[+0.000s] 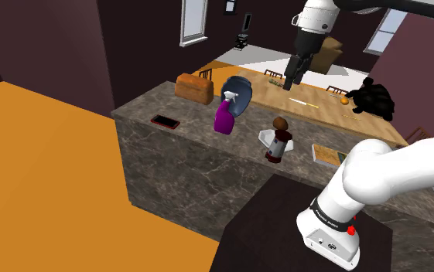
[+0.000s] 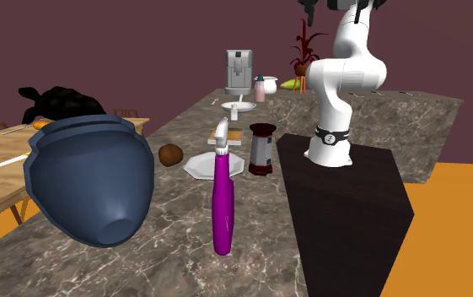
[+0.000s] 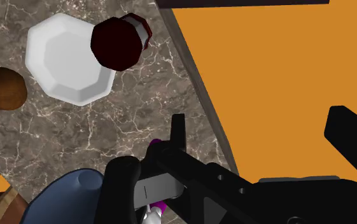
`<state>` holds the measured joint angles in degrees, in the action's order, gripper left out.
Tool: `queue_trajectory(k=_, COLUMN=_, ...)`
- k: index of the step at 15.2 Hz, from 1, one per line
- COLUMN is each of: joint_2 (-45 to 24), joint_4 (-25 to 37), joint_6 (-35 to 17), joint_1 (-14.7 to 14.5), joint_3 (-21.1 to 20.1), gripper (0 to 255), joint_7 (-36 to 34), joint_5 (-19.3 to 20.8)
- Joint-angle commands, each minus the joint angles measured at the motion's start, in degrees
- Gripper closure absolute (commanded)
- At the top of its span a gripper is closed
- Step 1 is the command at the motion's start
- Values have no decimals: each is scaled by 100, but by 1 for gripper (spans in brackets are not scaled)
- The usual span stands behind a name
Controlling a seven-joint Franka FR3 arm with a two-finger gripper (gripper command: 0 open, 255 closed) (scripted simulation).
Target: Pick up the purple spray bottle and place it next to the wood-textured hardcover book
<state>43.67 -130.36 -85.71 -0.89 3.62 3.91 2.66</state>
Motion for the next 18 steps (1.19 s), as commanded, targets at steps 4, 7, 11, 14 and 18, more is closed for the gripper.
queue_trajectory(k=4, joint_2=81, joint_4=-571, joint_6=-815, joint_1=-5, joint_3=278, gripper=0, joint_7=373, joint_5=108)
queue_trajectory(k=7, joint_2=39, joint_4=-1051, joint_6=-1658, joint_1=-13, joint_3=577, gripper=0, joint_7=754, joint_5=196)
queue_trajectory(k=11, joint_2=-226, joint_4=-1535, joint_6=-2825, joint_1=-64, joint_3=1019, gripper=0, joint_7=1292, joint_5=259)
queue_trajectory(k=14, joint_2=-586, joint_4=-1769, joint_6=-3723, joint_1=-160, joint_3=1386, gripper=0, joint_7=1743, joint_5=228)
queue_trajectory(k=18, joint_2=-1257, joint_4=-1896, joint_6=-4908, joint_1=-447, joint_3=1957, gripper=0, joint_7=2462, joint_5=-1)
